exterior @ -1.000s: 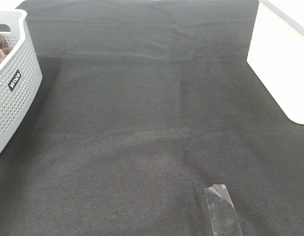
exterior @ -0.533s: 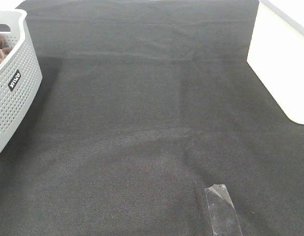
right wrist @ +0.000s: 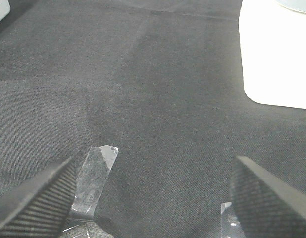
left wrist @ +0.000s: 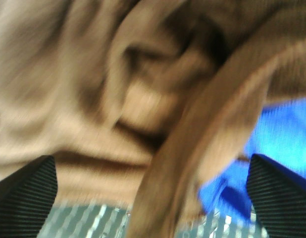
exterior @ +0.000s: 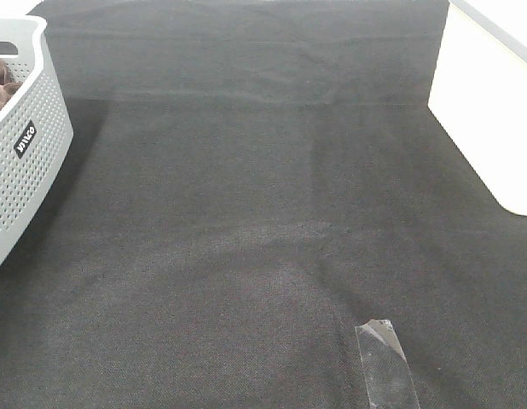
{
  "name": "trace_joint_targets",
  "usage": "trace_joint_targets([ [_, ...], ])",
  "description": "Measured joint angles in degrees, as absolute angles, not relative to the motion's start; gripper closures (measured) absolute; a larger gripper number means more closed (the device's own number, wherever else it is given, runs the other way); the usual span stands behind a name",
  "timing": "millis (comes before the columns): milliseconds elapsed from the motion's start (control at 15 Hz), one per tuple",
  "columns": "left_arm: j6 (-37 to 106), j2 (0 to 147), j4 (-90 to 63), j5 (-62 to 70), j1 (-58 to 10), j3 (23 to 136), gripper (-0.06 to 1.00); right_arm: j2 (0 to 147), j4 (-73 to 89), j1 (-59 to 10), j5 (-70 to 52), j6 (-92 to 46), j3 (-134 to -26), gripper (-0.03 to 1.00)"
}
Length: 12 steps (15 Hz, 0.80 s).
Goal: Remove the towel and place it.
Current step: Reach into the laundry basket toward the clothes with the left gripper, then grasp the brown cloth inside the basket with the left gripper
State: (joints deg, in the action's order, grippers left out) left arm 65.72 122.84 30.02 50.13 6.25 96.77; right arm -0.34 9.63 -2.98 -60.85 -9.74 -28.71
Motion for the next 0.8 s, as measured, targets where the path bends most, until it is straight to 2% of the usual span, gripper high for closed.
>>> trace_joint_targets([
  [133, 66.12, 123.87, 29.62, 49.85, 6.36, 96.77, 0.0, -0.34, 9.63, -2.98, -60.85, -9.74, -28.71, 0.19],
  [200, 66.12, 123.87, 29.56, 49.39, 6.47, 96.77, 0.06, -0.34, 9.63, -2.98, -60.85, -9.74, -28.71, 0.19],
  [333, 66.12, 123.87, 28.59, 50.42, 7.62, 96.77, 0.39, -0.34, 9.63, -2.98, -60.85, -9.74, -28.71, 0.19],
  [467, 65.43, 123.87, 28.36, 50.88, 8.14, 96.77, 0.79, -0.34, 9.63, -2.98, -60.85, -9.74, -28.71, 0.19],
  [600, 65.26, 123.87, 27.85, 51.22, 8.14, 96.77, 0.94, -0.34, 9.63, -2.98, -60.85, -9.74, -28.71, 0.19],
  [800, 64.46, 123.87, 27.67, 53.11, 8.14, 96.77, 0.94, -0.34, 9.63, -2.98, -60.85, -9.74, -28.71, 0.19],
])
